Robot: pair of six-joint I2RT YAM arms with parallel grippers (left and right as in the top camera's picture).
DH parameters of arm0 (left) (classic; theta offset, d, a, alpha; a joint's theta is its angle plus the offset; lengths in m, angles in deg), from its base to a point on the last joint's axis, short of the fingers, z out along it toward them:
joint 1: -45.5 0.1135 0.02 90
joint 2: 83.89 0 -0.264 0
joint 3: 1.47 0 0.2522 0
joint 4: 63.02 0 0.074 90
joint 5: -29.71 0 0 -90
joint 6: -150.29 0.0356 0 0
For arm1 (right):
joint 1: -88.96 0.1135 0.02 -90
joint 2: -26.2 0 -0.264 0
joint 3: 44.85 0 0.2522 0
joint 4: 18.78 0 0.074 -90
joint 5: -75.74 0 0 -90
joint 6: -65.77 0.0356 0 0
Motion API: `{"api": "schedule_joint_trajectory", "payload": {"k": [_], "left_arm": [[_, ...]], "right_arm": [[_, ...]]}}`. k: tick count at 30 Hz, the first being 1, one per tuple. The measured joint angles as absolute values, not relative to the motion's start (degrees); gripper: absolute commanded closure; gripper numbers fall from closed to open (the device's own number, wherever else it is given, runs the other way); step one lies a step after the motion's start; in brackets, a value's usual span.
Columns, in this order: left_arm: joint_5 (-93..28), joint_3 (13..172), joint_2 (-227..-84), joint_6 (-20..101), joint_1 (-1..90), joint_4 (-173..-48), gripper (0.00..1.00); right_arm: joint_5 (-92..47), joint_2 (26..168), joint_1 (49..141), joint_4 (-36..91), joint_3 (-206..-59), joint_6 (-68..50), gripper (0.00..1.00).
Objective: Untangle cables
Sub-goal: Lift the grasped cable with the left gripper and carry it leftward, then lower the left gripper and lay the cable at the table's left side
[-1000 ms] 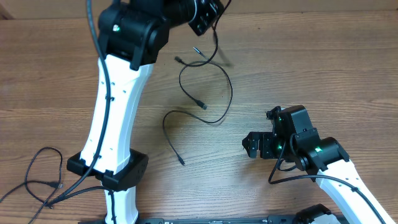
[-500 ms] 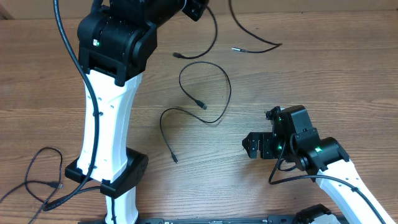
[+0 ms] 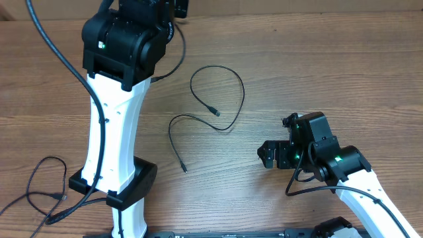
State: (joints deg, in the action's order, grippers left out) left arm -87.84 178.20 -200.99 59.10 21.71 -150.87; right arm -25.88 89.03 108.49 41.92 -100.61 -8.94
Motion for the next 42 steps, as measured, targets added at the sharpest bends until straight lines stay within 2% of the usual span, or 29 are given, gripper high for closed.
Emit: {"api": "schedule_joint_trajectory", "payload": {"k": [6,22,32,42], "left_arm": [[-91.07,178.22,-200.99,53.57,27.66,-156.22,0.96],[-92.32,178.24,-200.99,36.39,55.57,-173.01,0.96],[-91.22,178.24,-200.99,28.28,72.22,-173.47,0.96],[-86.24,178.24,-201.01,22.55,80.61,-172.13,0.96]], "right_arm": [[-25.88,89.03,108.49,41.98,-100.61,-9.05,0.0],[-25.88,89.03,108.49,42.12,-100.61,-9.05,0.0],[-26.14,89.03,108.49,42.12,-100.61,-9.07,0.0],[-26.47,89.03,108.49,42.09,-100.61,-9.07,0.0]]}}
